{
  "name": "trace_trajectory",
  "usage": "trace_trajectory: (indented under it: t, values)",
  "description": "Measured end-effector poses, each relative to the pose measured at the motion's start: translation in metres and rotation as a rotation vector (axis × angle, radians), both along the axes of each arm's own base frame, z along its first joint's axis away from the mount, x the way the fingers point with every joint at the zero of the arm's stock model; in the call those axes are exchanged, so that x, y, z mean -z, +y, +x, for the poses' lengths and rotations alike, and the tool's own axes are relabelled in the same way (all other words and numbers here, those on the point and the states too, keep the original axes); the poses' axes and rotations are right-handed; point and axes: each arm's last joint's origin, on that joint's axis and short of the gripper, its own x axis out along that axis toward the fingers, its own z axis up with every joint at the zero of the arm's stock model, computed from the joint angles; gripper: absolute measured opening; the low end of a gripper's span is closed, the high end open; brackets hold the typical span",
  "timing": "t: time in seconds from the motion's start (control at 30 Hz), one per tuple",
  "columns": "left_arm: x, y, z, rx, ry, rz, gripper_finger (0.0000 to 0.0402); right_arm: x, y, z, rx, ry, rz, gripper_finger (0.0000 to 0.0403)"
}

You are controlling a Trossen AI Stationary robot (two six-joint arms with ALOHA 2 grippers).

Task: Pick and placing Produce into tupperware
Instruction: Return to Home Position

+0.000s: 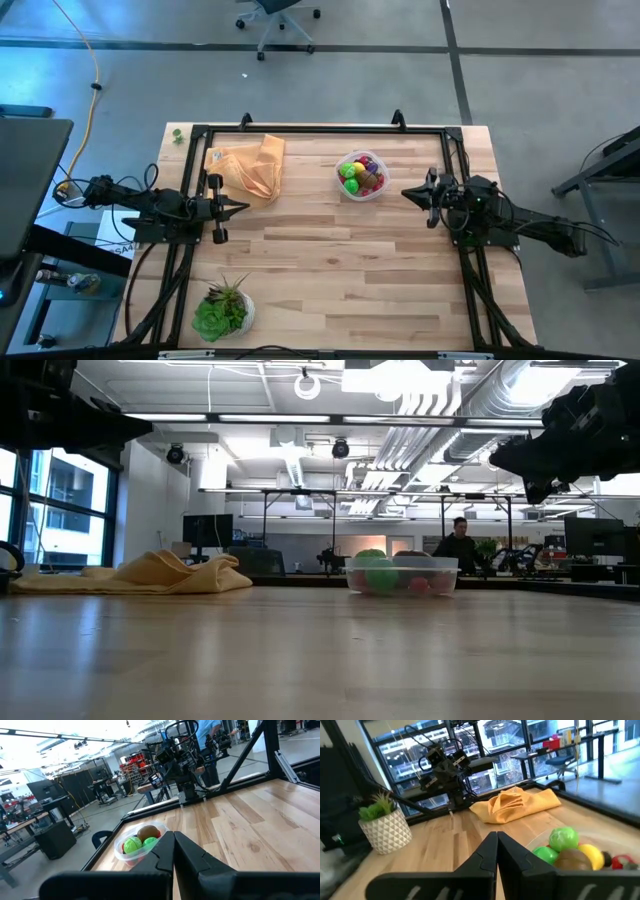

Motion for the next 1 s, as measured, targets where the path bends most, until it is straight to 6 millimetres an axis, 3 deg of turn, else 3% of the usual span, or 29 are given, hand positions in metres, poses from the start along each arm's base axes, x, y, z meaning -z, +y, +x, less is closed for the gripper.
trace_trajectory:
  t: [0.3, 1.0]
  values:
    - [0.0, 0.0, 0.0, 0.0, 0.0, 0.0, 0.0001, 0.0, 0.0, 0.0, -0.001, -0.039, 0.277, 0.0]
    - [0.0, 0.0, 0.0, 0.0, 0.0, 0.0, 0.0001, 0.0, 0.0, 0.0, -0.001, -0.039, 0.279, 0.0]
